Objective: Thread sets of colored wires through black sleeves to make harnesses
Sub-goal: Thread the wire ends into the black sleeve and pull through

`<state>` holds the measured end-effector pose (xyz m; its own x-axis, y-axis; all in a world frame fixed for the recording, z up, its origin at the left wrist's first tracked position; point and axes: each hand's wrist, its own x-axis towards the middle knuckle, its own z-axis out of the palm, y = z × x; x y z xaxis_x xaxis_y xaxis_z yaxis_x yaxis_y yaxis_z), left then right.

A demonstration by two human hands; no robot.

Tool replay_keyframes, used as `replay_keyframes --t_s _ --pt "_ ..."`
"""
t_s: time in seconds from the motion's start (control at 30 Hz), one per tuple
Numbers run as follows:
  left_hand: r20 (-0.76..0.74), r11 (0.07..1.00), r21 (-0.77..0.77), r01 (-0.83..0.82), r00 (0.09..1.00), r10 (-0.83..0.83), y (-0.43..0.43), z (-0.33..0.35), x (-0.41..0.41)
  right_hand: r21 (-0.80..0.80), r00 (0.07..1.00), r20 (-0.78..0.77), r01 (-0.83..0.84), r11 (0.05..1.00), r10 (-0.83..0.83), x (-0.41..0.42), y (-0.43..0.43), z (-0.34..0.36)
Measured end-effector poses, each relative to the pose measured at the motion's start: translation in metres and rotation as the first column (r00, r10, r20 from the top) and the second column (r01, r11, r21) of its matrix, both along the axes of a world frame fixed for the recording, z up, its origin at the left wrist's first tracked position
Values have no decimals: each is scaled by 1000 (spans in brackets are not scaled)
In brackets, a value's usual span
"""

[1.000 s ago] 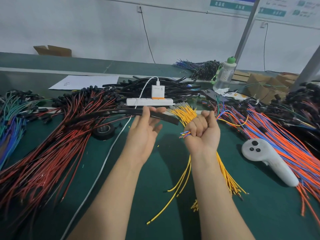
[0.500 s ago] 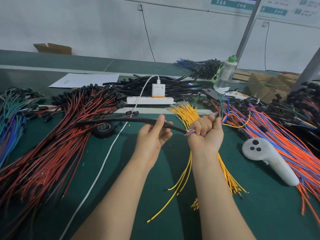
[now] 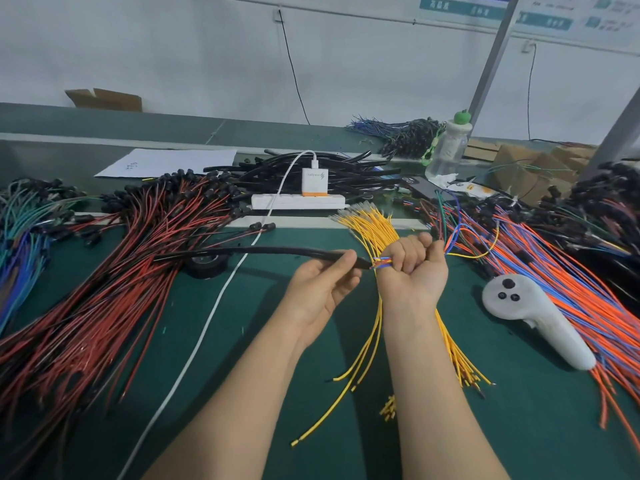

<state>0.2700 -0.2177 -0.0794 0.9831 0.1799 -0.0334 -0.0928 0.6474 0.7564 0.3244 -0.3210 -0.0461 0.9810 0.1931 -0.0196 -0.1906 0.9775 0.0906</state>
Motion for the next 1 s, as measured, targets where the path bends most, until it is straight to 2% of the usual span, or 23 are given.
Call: replay_keyframes --t_s 0.2,0.37,0.53,0.77,1.0 --pt "-42 998 -48 30 999 -32 -9 -3 0 -36 999 -1 52 998 -52 1 -4 2" --pt "-47 987 -157 46 997 -54 -14 0 -2 -149 993 -4 118 982 -119 -1 -4 5" --pt "-8 982 -187 20 1000 -22 -22 4 -4 -232 981 0 191 954 -196 -2 -4 9" --pt "50 982 -171 -75 995 85 -32 4 -5 -254 974 -6 219 942 -228 -3 -3 8" --pt "69 975 -208 -82 993 98 -32 3 -4 -250 972 -27 219 943 -233 -4 -3 8"
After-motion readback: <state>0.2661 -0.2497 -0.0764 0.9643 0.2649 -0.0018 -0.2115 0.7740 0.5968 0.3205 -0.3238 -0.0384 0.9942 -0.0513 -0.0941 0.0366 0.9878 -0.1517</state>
